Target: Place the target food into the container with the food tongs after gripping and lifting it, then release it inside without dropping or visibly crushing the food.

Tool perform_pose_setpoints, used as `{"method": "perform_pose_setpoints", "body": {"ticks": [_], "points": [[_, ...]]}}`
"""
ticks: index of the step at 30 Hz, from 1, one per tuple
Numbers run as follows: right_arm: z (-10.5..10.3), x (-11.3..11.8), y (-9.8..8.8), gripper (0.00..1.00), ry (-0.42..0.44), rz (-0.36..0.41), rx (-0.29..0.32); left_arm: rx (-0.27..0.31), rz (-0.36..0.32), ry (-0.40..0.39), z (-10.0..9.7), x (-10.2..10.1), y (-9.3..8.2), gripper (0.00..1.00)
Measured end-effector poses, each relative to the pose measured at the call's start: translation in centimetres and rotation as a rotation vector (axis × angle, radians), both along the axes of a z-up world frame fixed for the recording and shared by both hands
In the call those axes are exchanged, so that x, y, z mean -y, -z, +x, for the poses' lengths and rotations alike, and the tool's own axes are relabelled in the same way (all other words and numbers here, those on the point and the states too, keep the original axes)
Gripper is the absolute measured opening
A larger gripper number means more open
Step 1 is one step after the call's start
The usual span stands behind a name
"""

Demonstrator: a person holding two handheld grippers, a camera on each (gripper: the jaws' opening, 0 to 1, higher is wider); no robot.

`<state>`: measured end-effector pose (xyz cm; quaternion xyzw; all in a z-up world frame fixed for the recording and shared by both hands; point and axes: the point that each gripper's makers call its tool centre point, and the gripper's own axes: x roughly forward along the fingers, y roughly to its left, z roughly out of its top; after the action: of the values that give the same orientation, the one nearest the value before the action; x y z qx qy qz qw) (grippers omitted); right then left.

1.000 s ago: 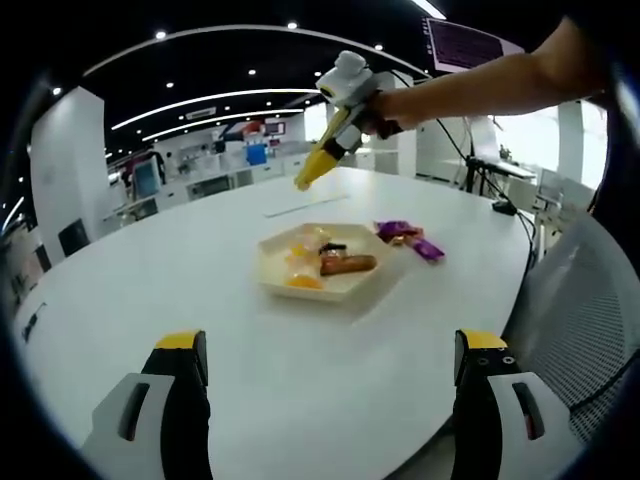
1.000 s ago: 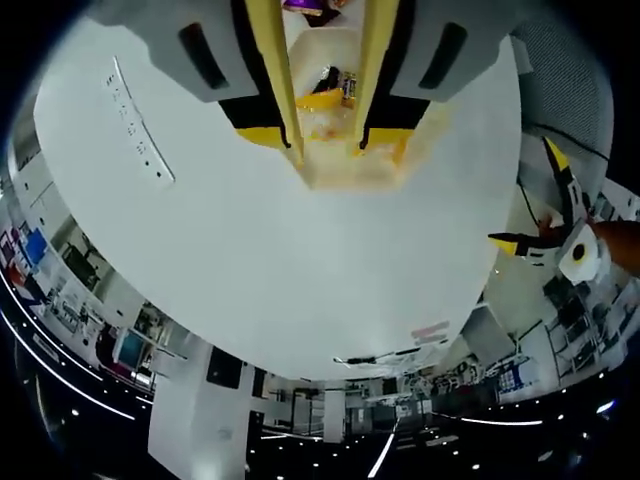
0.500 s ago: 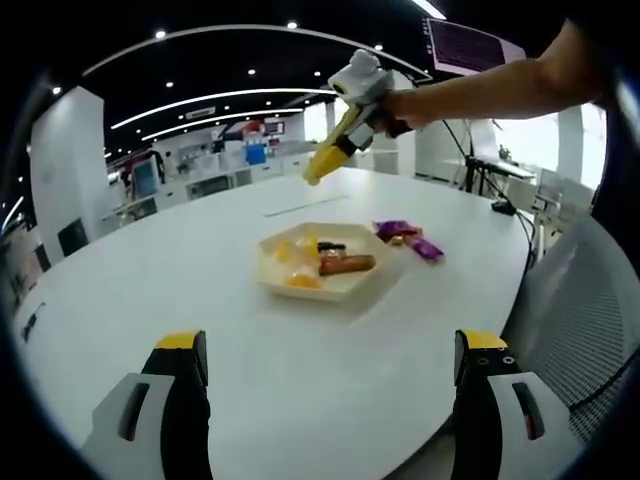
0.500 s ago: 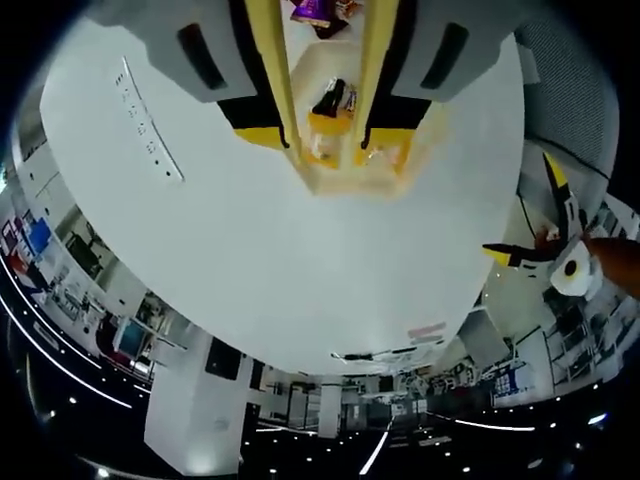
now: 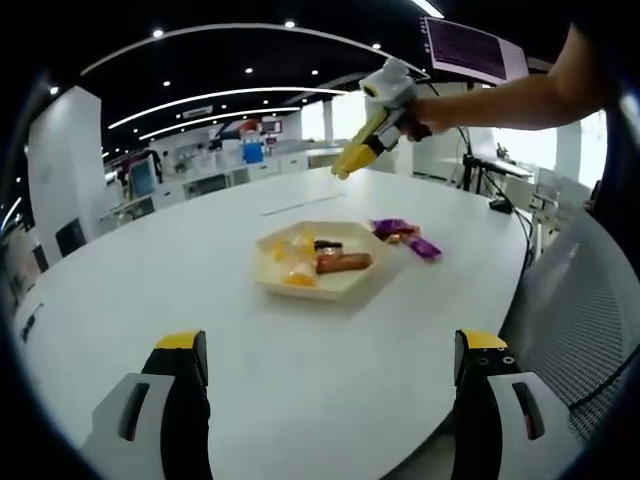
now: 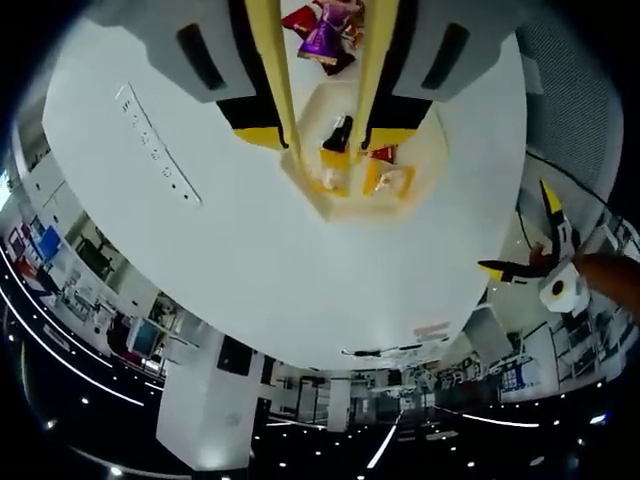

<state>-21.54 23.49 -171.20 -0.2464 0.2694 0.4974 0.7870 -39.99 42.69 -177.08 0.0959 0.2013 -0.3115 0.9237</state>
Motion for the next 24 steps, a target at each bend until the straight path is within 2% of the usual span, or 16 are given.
{"method": "perform_pose_setpoints", "body": {"ticks": [12,18,24], "points": [[-1.2,3.6,0.2,0.28,0.047,0.035,-0.001,-0.004,0.001,0.003,0.0,0.1,0.1,1.00],[-2.1,5.4,-0.7,0.29,0.066,0.065,0.022,-0.009,0.001,-0.002,0.0,0.0,0.2,1.00],[-2.7,7.4,-0.6,0.29,0.092,0.071,0.021,-0.013,0.010,0.010,-0.1,0.2,0.3,1.00]]}}
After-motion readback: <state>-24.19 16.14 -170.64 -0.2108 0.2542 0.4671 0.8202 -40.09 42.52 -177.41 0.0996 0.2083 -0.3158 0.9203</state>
